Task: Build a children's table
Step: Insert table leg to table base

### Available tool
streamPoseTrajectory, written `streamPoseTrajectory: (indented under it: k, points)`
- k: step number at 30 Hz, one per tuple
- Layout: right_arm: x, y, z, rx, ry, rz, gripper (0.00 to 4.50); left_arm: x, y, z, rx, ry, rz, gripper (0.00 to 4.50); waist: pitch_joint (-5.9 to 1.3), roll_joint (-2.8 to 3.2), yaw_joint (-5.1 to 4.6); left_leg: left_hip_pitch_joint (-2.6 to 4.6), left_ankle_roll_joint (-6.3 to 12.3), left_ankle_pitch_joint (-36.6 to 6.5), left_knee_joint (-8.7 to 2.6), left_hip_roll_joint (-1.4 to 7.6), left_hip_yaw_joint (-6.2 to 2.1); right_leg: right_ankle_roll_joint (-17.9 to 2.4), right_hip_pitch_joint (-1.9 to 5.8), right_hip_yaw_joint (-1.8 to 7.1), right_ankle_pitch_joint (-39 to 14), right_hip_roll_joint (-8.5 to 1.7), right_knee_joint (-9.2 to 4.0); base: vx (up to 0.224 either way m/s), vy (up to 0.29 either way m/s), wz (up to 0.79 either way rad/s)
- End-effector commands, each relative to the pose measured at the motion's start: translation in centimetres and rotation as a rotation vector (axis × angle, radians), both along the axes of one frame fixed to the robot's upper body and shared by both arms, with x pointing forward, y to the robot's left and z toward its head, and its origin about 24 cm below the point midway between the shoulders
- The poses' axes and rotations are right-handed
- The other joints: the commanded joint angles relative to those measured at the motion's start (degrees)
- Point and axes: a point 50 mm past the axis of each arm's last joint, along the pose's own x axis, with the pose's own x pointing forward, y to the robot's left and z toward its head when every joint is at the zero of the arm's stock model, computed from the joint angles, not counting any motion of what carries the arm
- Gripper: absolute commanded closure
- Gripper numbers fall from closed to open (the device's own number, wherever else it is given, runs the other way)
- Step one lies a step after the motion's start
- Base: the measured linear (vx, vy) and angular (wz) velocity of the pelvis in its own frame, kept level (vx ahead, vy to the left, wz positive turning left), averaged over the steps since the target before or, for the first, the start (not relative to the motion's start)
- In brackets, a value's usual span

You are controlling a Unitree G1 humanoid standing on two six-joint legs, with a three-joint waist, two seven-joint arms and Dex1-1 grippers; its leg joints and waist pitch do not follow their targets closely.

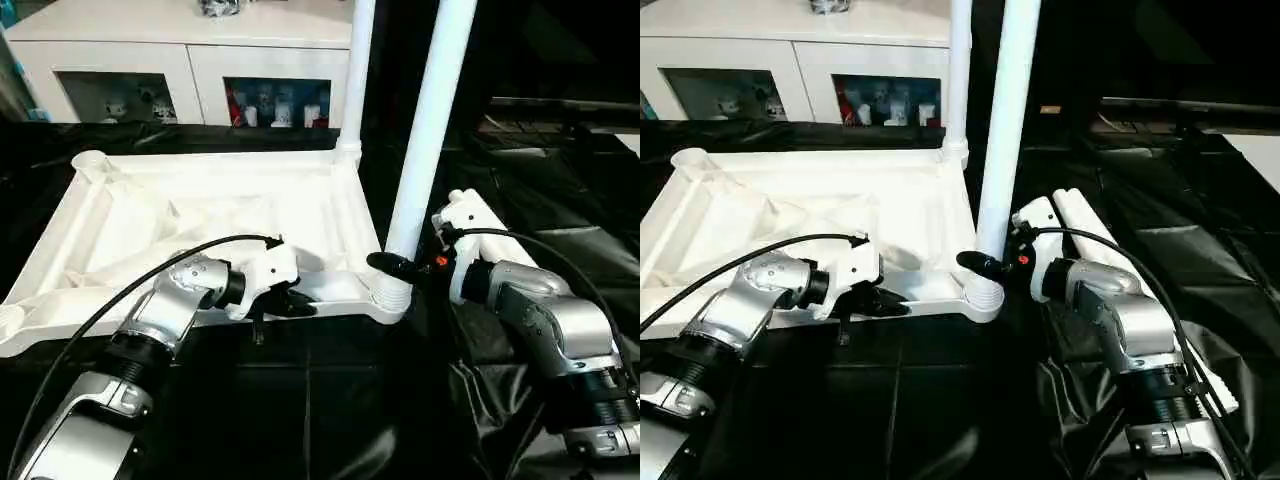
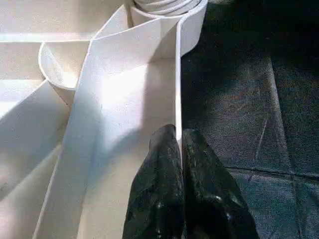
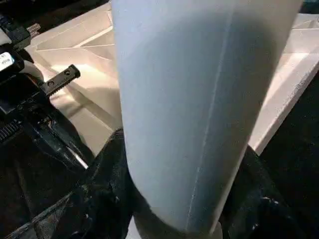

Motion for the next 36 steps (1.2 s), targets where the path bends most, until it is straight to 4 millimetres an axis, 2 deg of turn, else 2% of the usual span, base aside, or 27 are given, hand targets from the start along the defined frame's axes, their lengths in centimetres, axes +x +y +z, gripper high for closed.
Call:
streamPoseTrajectory:
  k: [1,6,7,8,9,12,13,14,15,17,20,22,23,27,29,30,31,32,33,35,36]
  points:
    - [0.2,-0.5,-0.9,0.025,0.039,-0.041,2.64,-0.9,0.1,-1.4,0.043,0.067,-0.030,4.50,-3.63,-0.58,0.20,1.22,4.16,-3.9,-4.05,4.60,-1.94,-15.9,2.31,2.90,1.4,-5.66,-3.79,0.000,0.000,0.00]
    - [-0.1,-0.8,-2.1,0.097,0.080,-0.082,2.64,-0.9,0.1,-1.2,0.037,0.066,-0.025,4.50,-3.58,-0.49,0.15,1.32,3.59,-5.0,-4.17,4.69,-1.95,-16.3,2.28,2.84,0.5,-5.64,-3.91,0.000,0.000,0.00]
    - [-0.3,-0.9,-2.5,0.112,0.090,-0.093,2.64,-0.9,0.1,-1.2,0.036,0.065,-0.024,4.50,-3.60,-0.22,0.24,1.35,3.37,-5.1,-4.15,4.68,-1.95,-16.3,2.28,2.86,0.5,-5.67,-3.93,0.000,0.000,0.00]
    - [-0.5,-1.0,-2.9,0.125,0.100,-0.104,2.64,-0.9,0.2,-1.2,0.037,0.066,-0.024,4.50,-3.64,-0.36,0.23,1.38,3.38,-4.8,-4.17,4.73,-1.94,-16.2,2.31,2.86,1.4,-5.56,-3.81,0.000,0.000,0.00]
    - [-0.5,-1.0,-2.9,0.125,0.100,-0.104,2.64,-0.9,0.2,-1.2,0.037,0.066,-0.024,4.50,-3.68,-0.06,0.30,1.38,3.36,-4.6,-4.15,4.70,-1.98,-16.3,2.34,2.86,1.8,-5.59,-3.75,0.000,0.000,0.00]
    - [-0.8,-1.1,-3.5,0.141,0.109,-0.124,2.64,-0.8,0.2,-1.1,0.036,0.066,-0.021,4.50,-3.69,-0.03,0.29,1.35,3.43,-4.9,-4.16,4.69,-1.94,-16.6,2.37,2.85,2.8,-5.61,-3.78,0.000,0.000,0.00]
    - [-1.3,-1.1,-4.2,0.164,0.097,-0.148,2.64,-0.5,0.3,-0.9,0.031,0.055,-0.008,4.50,-3.68,0.46,0.34,1.37,3.16,-5.2,-4.22,4.70,-2.08,-16.6,2.35,2.80,2.6,-5.63,-3.75,0.000,0.000,0.00]
    - [-1.3,-1.1,-4.2,0.164,0.097,-0.148,2.64,-0.5,0.3,-0.9,0.031,0.055,-0.008,4.50,-3.57,0.19,0.21,1.43,2.86,-6.2,-4.32,4.76,-1.99,-16.5,2.19,2.82,1.9,-5.55,-3.97,0.000,0.000,0.00]
    - [-1.5,-1.1,-4.4,0.173,0.089,-0.159,2.64,-0.3,0.3,-0.8,0.027,0.050,-0.001,4.50,-3.66,0.16,0.27,1.44,2.53,-6.7,-4.33,4.71,-2.01,-16.5,2.38,2.81,1.4,-5.61,-3.97,0.000,0.000,0.00]
    - [-1.7,-1.1,-5.0,0.181,0.073,-0.184,2.64,-0.1,0.2,-0.7,0.021,0.040,0.014,4.50,-3.57,0.52,0.29,1.50,1.93,-7.6,-4.41,4.72,-2.08,-16.5,2.30,2.84,0.2,-5.64,-4.14,0.000,0.000,0.00]
    - [-2.0,-1.1,-5.6,0.191,0.062,-0.209,2.64,0.1,0.2,-0.6,0.020,0.034,0.022,4.50,-3.53,0.48,0.24,1.56,1.31,-8.7,-4.60,4.77,-2.14,-16.3,2.28,2.82,-0.5,-5.56,-4.25,0.000,0.000,0.00]
    - [-2.1,-1.0,-6.0,0.190,0.053,-0.218,2.64,0.2,0.2,-0.5,0.021,0.032,0.023,4.50,-3.47,1.07,0.27,1.61,0.79,-9.7,-4.72,4.80,-2.23,-16.3,2.16,2.84,-0.9,-5.58,-4.29,0.000,0.000,0.00]
    - [-2.4,-0.9,-6.2,0.183,0.044,-0.218,2.64,0.3,0.3,-0.4,0.023,0.029,0.024,4.50,-3.48,0.93,0.22,1.62,0.51,-10.4,-4.76,4.76,-2.16,-16.2,2.13,2.86,-1.1,-5.56,-4.43,0.000,0.000,0.00]
    - [-2.7,-0.7,-6.5,0.123,0.013,-0.181,2.65,0.6,0.4,-0.2,0.033,0.020,0.024,4.50,-3.28,0.99,0.18,1.72,-0.19,-12.4,-5.04,4.79,-2.30,-15.9,2.13,2.90,-3.3,-5.53,-4.65,0.000,0.000,0.00]
    - [-3.0,-0.4,-6.3,0.064,-0.022,-0.111,2.65,0.7,0.5,-0.2,0.043,0.012,0.028,4.50,-2.96,0.88,0.08,1.89,-0.91,-14.8,-5.28,4.78,-2.36,-15.2,2.11,2.94,-7.3,-5.58,-5.08,0.000,0.000,0.00]
    - [-2.9,-0.4,-6.2,0.060,-0.025,-0.105,2.65,0.8,0.5,-0.2,0.043,0.011,0.030,4.50,-2.90,0.49,0.01,1.96,-0.93,-15.3,-5.32,4.79,-2.31,-14.9,2.07,2.98,-8.4,-5.54,-5.27,0.000,0.000,0.00]
    - [-2.9,-0.3,-6.2,0.058,-0.028,-0.101,2.65,0.8,0.5,-0.2,0.043,0.011,0.031,4.50,-2.75,0.66,0.01,2.10,-1.23,-16.5,-5.44,4.75,-2.40,-14.4,2.03,3.05,-11.2,-5.68,-5.48,0.000,0.000,0.00]
    - [-3.0,-0.3,-6.2,0.054,-0.031,-0.094,2.65,0.8,0.5,-0.2,0.042,0.010,0.032,4.50,-2.75,0.35,-0.05,2.22,-1.39,-17.3,-5.48,4.82,-2.45,-14.0,1.98,3.17,-13.3,-5.82,-5.76,0.000,0.000,0.00]
    - [-3.0,-0.3,-6.2,0.051,-0.035,-0.089,2.65,0.9,0.4,-0.2,0.040,0.008,0.034,4.50,-2.82,0.41,0.02,2.19,-1.36,-17.0,-5.45,4.82,-2.50,-13.9,2.05,3.22,-13.5,-5.91,-5.75,0.000,0.000,0.00]
    - [-3.0,-0.1,-6.2,0.054,-0.042,-0.081,2.65,0.9,0.3,-0.3,0.035,0.005,0.037,4.50,-2.89,-0.04,0.03,2.04,-0.59,-15.1,-5.48,4.90,-2.37,-13.8,2.00,3.23,-11.8,-5.78,-5.68,0.000,0.000,0.00]
    - [-2.9,0.0,-6.2,0.062,-0.050,-0.081,2.65,0.9,0.3,-0.3,0.034,0.002,0.040,4.50,-2.88,0.04,0.14,1.97,-0.19,-14.4,-5.42,4.84,-2.35,-13.9,2.02,3.24,-11.4,-5.85,-5.62,0.000,0.000,0.00]
